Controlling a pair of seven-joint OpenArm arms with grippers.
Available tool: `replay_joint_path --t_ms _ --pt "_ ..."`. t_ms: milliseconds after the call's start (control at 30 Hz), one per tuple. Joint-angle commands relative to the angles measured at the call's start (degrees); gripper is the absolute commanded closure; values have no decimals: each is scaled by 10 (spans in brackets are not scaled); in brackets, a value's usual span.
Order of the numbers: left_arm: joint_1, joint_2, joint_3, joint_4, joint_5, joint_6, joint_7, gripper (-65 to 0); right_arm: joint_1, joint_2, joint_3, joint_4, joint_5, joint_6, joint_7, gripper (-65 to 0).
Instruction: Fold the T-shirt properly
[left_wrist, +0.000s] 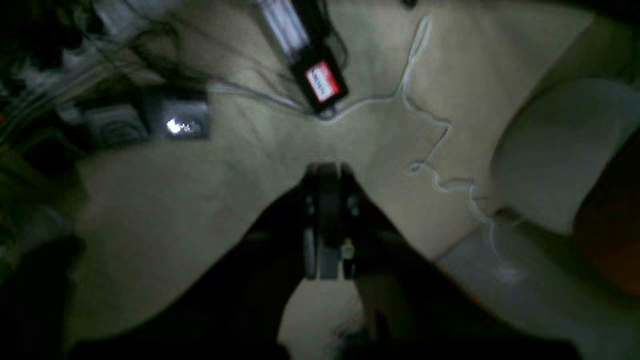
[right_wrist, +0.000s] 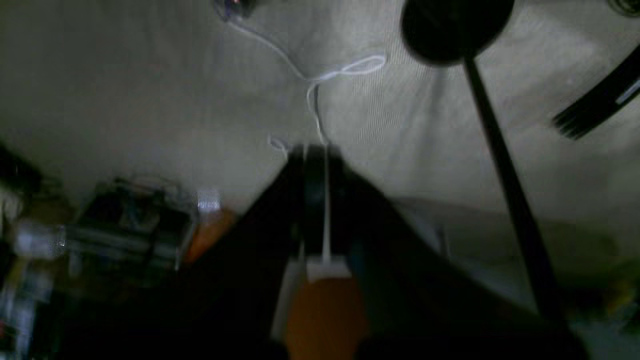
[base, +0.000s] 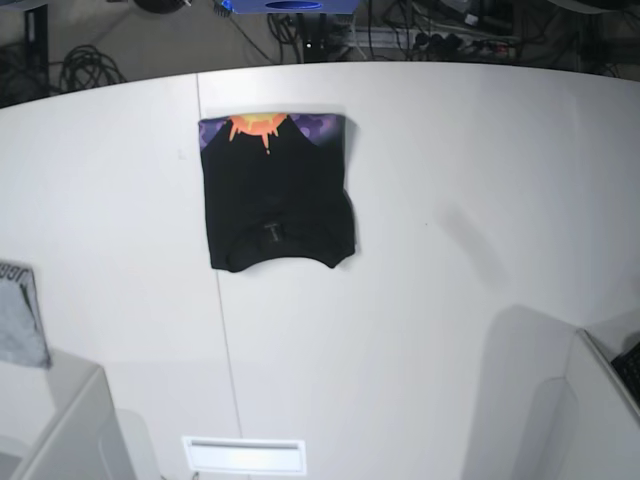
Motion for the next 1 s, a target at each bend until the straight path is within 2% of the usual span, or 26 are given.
replay_joint_path --t_ms 0,67,133,200,300,400,467,633,967 --pt "-12 6 0 -31 -6 -2 -22 0 14 5 -9 -43 2 2 22 0" --pt "-45 17 0 -101 -6 24 -64 0 54 -7 -26 -131 2 2 75 0" --pt "-89 27 6 -195 -5 66 -121 0 95 -20 -36 -238 2 2 154 0" --pt "-132 34 6 -292 -5 87 -173 0 129 -31 -37 -328 2 2 242 0" --pt "-205 39 5 -424 -5 91 -241 0 168 -52 -35 -441 2 1 375 0" --pt "-262 39 0 -477 -5 91 -265 0 193 -75 -34 -499 2 -2 470 0" --pt "-280 37 0 -477 -5 91 -267 0 207 -89 -34 -503 2 -2 489 0" --pt "-302 39 6 -476 -2 91 -269 0 221 -125 -34 -503 3 -2 489 0" --pt "-299 36 7 -476 -1 91 -269 0 221 -122 -34 -502 3 -2 490 0"
